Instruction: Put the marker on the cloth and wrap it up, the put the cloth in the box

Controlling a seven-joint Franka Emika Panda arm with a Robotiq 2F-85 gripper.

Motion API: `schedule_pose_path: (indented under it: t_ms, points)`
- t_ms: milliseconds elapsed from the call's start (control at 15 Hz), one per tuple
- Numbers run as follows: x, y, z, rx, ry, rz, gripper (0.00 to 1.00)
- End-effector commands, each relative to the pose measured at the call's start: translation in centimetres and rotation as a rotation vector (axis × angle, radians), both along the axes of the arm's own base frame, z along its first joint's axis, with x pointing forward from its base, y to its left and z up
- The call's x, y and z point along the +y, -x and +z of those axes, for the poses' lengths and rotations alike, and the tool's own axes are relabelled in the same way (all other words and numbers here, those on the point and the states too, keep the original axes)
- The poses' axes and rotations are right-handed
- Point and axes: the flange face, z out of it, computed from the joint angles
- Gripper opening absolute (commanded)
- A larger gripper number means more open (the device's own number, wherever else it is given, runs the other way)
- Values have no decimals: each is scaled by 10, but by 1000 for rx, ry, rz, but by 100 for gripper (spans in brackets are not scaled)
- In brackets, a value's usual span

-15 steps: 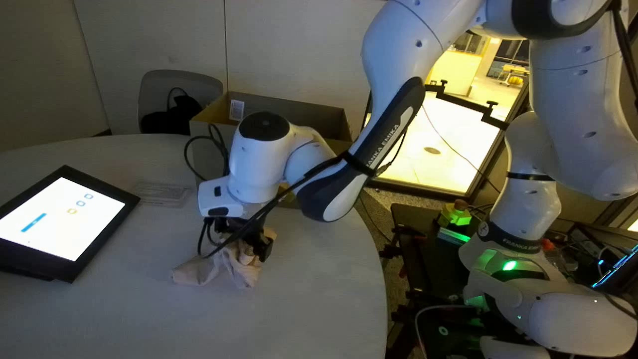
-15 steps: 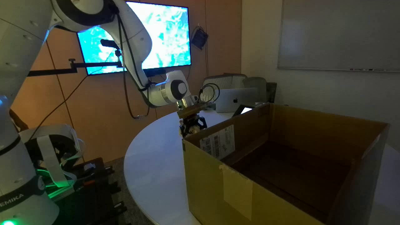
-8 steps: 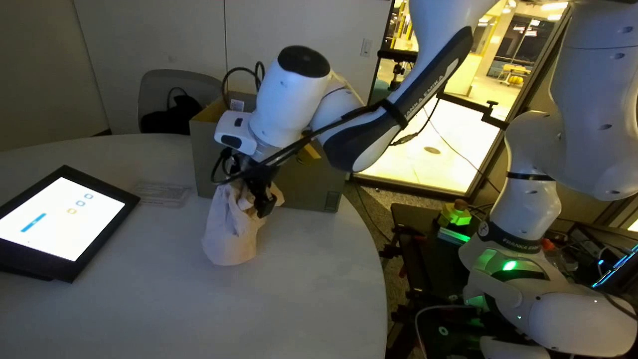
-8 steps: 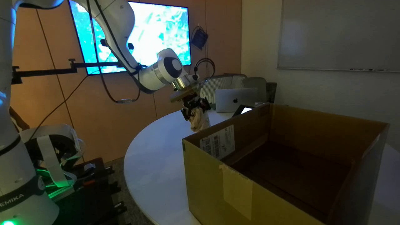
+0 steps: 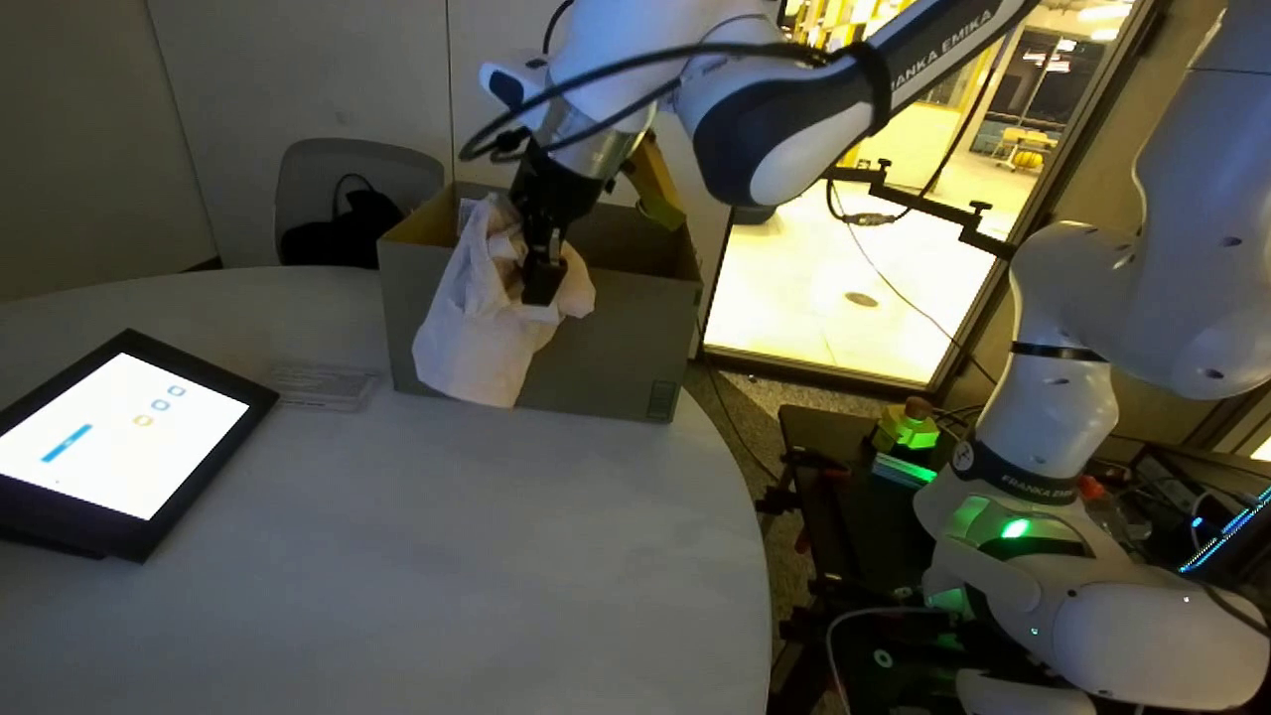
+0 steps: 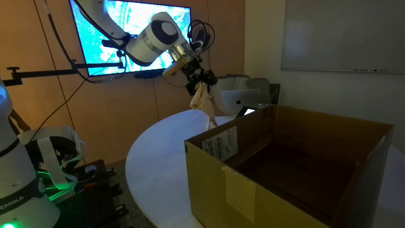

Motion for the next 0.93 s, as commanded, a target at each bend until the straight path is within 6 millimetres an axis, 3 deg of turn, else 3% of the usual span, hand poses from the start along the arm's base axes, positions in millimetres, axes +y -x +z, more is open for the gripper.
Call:
schedule_pose_path:
  t_ms: [0, 200, 400, 667, 867]
  points:
    - [-34, 16, 58, -47, -77, -177, 13]
    - [-80, 21, 84, -82, -131, -325, 13]
    - [-129, 23, 91, -113, -185, -476, 13]
    - [-187, 15, 77, -147, -243, -682, 13]
    - [-224, -3, 55, -160, -271, -843, 13]
